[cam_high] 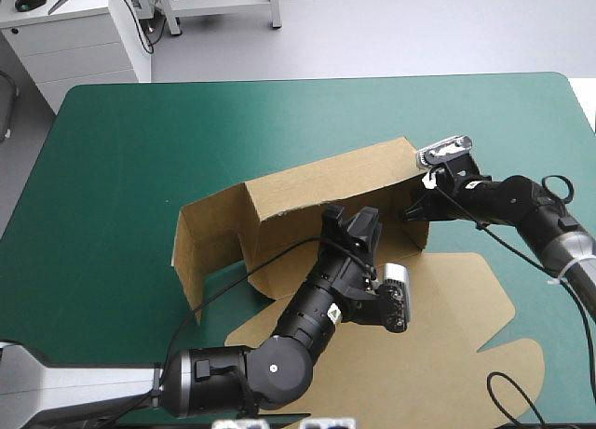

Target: Fold the box

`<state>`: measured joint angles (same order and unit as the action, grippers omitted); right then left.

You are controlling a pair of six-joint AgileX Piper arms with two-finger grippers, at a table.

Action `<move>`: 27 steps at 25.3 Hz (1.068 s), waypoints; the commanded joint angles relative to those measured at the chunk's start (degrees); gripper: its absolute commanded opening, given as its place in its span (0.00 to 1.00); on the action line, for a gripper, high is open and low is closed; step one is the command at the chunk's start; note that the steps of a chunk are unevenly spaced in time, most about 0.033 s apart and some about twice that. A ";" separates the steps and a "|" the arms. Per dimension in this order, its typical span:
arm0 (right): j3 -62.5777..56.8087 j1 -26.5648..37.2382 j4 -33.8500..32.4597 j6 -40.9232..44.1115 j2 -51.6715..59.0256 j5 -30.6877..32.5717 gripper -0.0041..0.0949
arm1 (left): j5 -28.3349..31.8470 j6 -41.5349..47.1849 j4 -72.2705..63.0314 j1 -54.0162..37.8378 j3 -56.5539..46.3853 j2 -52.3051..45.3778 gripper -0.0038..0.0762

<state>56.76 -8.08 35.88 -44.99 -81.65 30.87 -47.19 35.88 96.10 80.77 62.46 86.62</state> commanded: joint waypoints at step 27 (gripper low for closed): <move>19.69 -11.59 -25.51 42.07 3.45 23.48 0.04 | 8.68 -39.49 -82.86 -73.50 26.51 -11.10 0.06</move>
<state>72.98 -18.13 11.09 -7.24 -79.27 52.62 -40.06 3.12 24.01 13.35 87.18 77.43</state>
